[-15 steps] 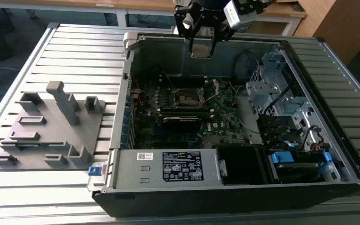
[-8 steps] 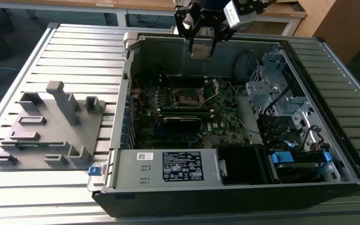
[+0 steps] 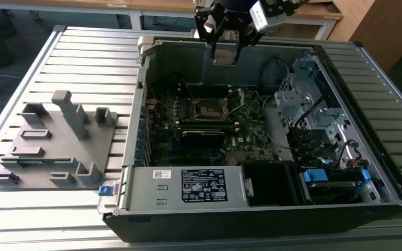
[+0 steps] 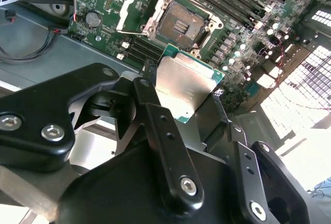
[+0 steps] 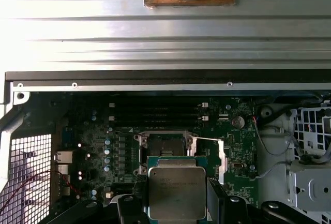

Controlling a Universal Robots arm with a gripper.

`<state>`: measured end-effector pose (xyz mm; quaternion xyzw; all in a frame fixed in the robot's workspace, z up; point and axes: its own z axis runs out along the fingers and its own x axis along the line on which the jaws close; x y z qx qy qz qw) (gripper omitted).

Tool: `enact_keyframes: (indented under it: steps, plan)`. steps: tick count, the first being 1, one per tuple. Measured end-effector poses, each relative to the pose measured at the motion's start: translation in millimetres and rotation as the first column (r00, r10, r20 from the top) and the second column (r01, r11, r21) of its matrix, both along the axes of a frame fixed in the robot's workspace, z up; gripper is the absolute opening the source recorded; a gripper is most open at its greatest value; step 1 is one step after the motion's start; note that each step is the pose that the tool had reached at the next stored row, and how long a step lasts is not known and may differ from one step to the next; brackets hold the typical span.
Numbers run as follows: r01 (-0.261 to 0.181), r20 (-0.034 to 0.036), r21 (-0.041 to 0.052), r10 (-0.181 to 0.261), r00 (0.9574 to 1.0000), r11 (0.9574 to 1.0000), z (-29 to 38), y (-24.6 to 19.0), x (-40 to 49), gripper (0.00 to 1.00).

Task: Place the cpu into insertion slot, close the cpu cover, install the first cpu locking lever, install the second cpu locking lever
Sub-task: 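Place the cpu into insertion slot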

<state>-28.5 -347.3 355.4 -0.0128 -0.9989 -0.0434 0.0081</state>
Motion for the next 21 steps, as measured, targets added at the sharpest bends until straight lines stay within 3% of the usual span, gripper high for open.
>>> enact_keyframes:
  steps: [9,21]
  plan:
    - [0.0,0.0036,0.0,0.0,1.0,1.0,-8.5,0.0,0.0,0.54]
    - [0.0,0.0036,0.0003,0.0,1.0,1.0,-11.7,0.0,0.0,0.54]
